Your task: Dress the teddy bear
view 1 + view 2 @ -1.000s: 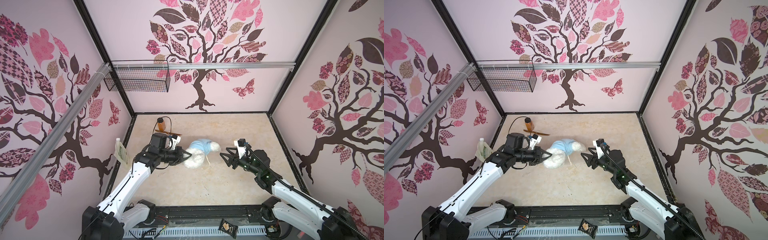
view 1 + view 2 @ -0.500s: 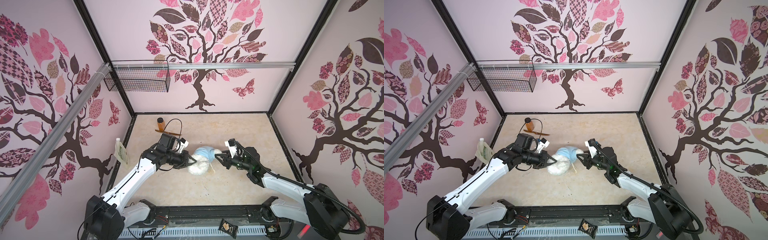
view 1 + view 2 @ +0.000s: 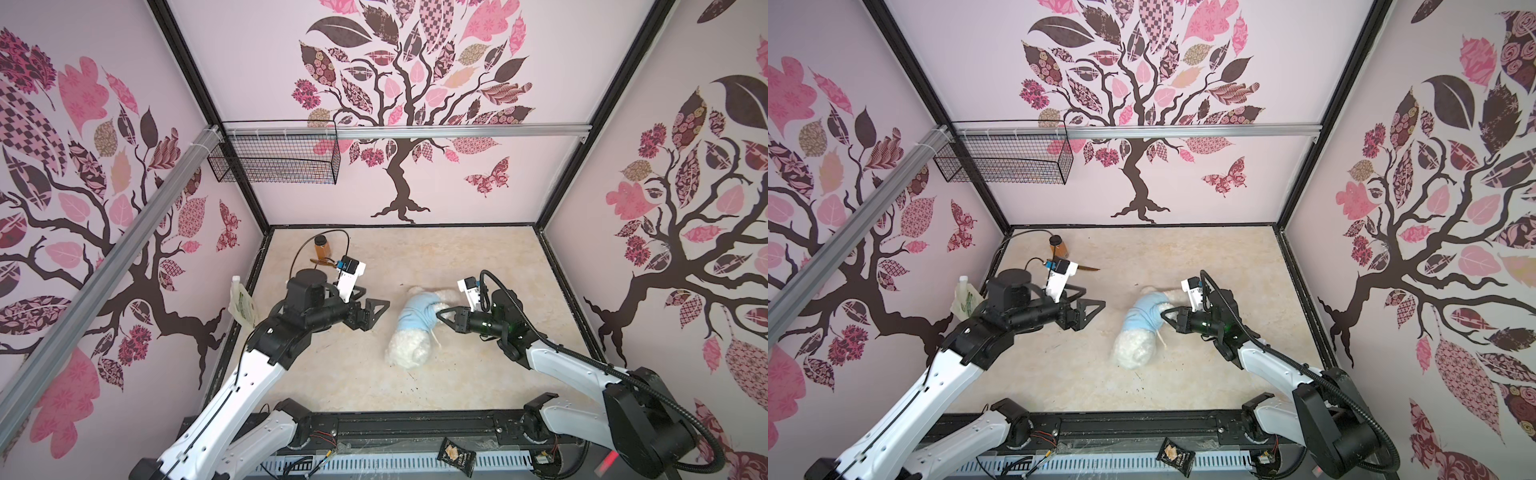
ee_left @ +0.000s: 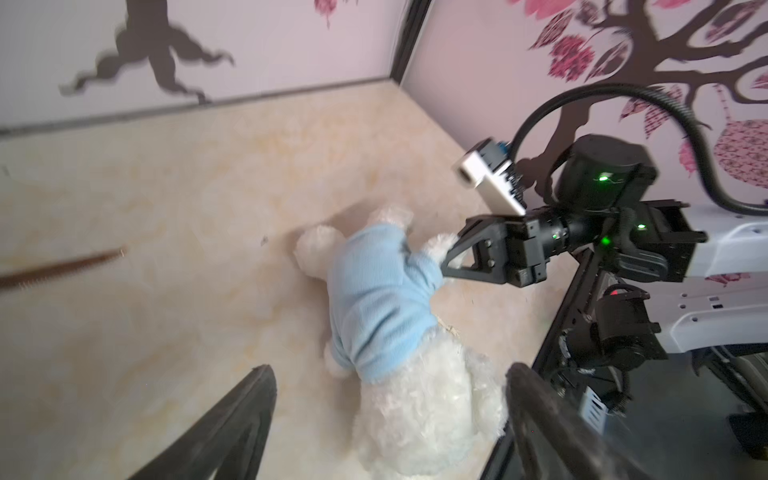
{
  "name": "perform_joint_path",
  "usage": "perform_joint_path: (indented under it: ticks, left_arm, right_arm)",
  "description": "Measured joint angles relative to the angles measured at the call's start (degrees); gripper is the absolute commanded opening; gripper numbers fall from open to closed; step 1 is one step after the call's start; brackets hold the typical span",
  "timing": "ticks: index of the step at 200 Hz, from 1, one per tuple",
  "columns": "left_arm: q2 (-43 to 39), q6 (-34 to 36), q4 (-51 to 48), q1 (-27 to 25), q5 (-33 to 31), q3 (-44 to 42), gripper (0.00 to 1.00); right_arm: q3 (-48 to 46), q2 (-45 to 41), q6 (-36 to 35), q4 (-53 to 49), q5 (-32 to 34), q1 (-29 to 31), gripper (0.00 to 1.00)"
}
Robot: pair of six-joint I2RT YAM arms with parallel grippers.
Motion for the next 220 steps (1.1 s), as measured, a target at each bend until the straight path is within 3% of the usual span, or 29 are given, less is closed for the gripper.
perform_joint_path:
  ticks: [22,47,88,101,167,195,220]
  left_arm:
    - [-5.5,11.8,3.2,-2.3,0.5,-3.5,0.90]
    - [-6.3,22.1,5.2,-7.5,-0.3,-6.4,0.90]
    - [-5.0,34.1,9.4,-25.6,-11.4,-16.3,0.93]
    - [-3.3,36.9,10.9,-29.2,-15.3,-19.0,0.93]
    - [6.9,42.9,18.4,-30.9,-28.2,-23.5,0.90]
    - [11.6,40.3,21.9,-31.1,-31.1,-23.5,0.74]
    - [16.0,36.5,23.5,-31.3,-34.1,-23.1,0.43]
  right_arm:
    - [0.3,0.7,3.0,0.2,-1.6,-0.2,0.00]
    - [0.3,1.3,5.8,0.5,-2.4,-0.2,0.00]
    - [0.3,1.7,8.3,2.0,-2.8,-0.2,0.00]
    - [0.3,2.0,8.5,2.3,-2.8,-0.2,0.00]
    - [0.3,3.3,9.5,4.4,-3.7,-0.2,0.00]
    - [0.3,4.0,10.2,5.9,-4.0,-0.2,0.00]
    - [0.3,4.2,10.2,6.4,-4.0,-0.3,0.00]
